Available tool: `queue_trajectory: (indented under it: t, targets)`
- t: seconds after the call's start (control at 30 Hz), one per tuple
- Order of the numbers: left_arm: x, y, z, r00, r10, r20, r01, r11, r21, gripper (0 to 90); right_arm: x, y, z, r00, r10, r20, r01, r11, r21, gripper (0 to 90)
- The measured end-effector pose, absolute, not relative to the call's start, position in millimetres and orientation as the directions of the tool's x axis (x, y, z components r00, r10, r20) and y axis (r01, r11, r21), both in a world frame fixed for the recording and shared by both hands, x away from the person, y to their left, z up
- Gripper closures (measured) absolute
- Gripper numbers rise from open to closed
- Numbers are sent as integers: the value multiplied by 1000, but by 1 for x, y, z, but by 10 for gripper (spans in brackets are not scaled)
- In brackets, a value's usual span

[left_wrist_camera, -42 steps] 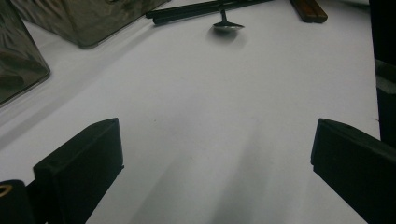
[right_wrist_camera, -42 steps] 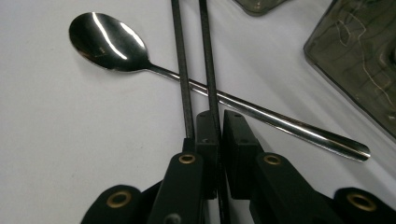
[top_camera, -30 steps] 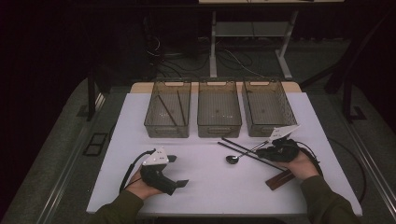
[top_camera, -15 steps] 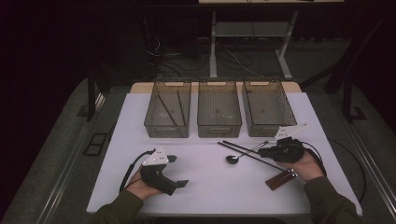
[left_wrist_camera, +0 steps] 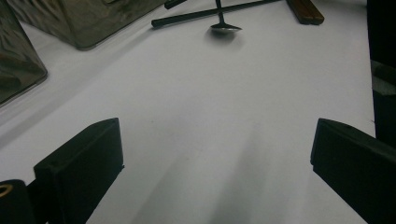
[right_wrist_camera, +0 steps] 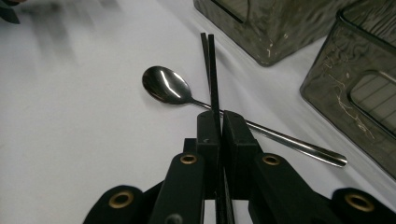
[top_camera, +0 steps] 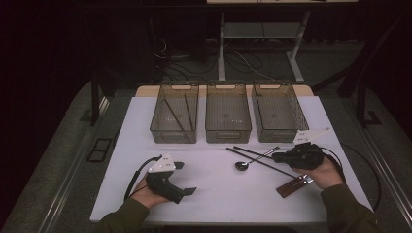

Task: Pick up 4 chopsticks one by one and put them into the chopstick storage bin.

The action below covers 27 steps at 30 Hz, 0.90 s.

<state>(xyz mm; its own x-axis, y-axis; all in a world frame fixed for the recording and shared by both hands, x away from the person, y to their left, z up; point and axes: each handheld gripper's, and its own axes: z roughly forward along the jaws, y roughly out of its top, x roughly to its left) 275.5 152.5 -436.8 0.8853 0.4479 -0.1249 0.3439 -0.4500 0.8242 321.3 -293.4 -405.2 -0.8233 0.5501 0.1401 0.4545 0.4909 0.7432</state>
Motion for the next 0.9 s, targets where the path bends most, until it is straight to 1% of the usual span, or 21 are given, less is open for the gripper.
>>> queue_trajectory:
  t: [0.43, 0.67, 0.9]
  targets:
    - [278, 154, -438, 880, 454, -136, 354, -438, 826, 12, 316, -292, -395, -838, 525, 147, 431, 472, 769, 855]
    - [278, 160, -440, 857, 486, -171, 389, -391, 834, 0, 315, -287, -389, -839, 521, 157, 424, 445, 789, 854]
    - [276, 163, -441, 843, 509, -174, 399, -375, 837, 0, 314, -281, -383, -836, 522, 173, 427, 419, 801, 855]
